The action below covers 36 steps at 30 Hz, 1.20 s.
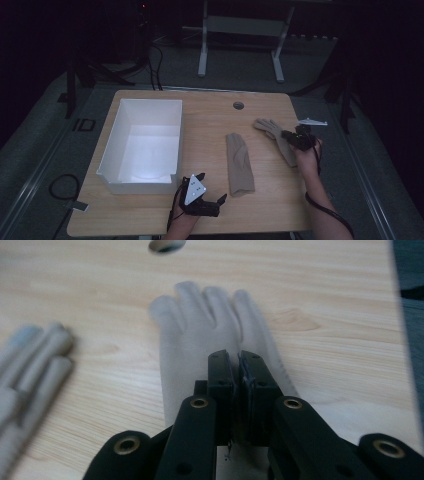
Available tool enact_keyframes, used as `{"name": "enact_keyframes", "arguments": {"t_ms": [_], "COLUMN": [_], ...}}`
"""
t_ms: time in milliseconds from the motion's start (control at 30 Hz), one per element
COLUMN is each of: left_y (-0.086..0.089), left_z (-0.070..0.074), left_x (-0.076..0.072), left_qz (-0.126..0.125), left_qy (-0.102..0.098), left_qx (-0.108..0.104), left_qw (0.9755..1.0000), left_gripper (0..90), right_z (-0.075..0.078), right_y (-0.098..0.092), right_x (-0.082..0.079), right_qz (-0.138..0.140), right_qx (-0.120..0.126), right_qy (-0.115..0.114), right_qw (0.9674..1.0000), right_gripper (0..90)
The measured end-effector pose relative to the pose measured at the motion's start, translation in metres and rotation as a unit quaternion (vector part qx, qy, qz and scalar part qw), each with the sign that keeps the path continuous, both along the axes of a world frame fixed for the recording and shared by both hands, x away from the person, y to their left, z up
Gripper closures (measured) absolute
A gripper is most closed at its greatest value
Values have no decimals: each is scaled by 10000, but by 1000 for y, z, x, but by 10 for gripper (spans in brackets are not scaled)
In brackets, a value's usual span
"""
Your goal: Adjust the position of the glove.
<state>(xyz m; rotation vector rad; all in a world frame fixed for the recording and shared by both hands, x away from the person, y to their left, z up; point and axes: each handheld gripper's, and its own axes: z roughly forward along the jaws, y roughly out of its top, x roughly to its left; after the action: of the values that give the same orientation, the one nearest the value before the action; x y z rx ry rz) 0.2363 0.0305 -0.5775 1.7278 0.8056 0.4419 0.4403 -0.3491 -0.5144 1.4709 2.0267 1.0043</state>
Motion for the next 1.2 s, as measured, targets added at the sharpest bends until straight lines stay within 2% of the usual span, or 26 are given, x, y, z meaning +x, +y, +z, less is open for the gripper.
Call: {"name": "enact_keyframes", "arguments": {"t_ms": [67, 167, 233, 300, 333, 367, 400, 433, 500, 633, 700, 767, 900, 1033, 1133, 1200], "left_y": [0, 0, 0, 0, 0, 0, -1, -1, -1, -2, -2, -2, -1, -2, -2, -2], "left_z": [0, 0, 0, 0, 0, 0, 0, 0, 0, 0, 0, 0, 0, 0, 0, 0], "left_x": [0, 0, 0, 0, 0, 0, 0, 0, 0, 0, 1, 1, 1, 1, 2, 2], "left_qz": [-2, 7, 21, 6, 6, -10, -17, -28, -39, -63, -72, -66, -68, -84, -98, -106], "left_qy": [4, 14, 12, 6, 6, 13, 9, 6, 2, -4, 4, 13, 9, 24, 41, 40], "left_qx": [11, 16, 17, 25, 25, 10, 5, -4, 18, 28, 31, 16, 13, 15, 11, 17], "left_qw": [10000, 10000, 10000, 10000, 10000, 10000, 10000, 10000, 10000, 10000, 10000, 10000, 10000, 10000, 9999, 9999], "left_gripper": [6, 6, 6, 6, 6, 6, 6, 6, 6, 6, 6, 6, 6, 6, 6, 6], "right_z": [10, 23, 30, 36, 36, 38, 40, 40, 40, 33, 24, 15, -9, -26, -36, -39], "right_y": [1, 3, 6, 9, 9, 11, 11, 11, 17, 19, 21, 24, 26, 28, 28, 27], "right_x": [-9, -25, -36, -48, -48, -54, -63, -66, -75, -87, -92, -94, -97, -95, -93, -93], "right_qz": [-156, -528, -776, -976, -976, -1082, -1260, -1297, -1375, -1614, -1719, -1740, -1891, -1823, -1797, -1788], "right_qx": [206, 357, 344, 187, 187, 122, 247, 277, 58, 98, 74, 11, 141, 216, 179, 180], "right_qy": [-68, -190, -287, -516, -516, -611, -731, -705, -756, -594, -506, -388, -41, 194, 306, 284], "right_qw": [9996, 9978, 9960, 9937, 9937, 9922, 9890, 9886, 9876, 9851, 9838, 9840, 9819, 9828, 9831, 9833], "right_gripper": [848, 848, 847, 847, 847, 847, 847, 847, 847, 847, 847, 847, 845, 838, 826, 814]}}
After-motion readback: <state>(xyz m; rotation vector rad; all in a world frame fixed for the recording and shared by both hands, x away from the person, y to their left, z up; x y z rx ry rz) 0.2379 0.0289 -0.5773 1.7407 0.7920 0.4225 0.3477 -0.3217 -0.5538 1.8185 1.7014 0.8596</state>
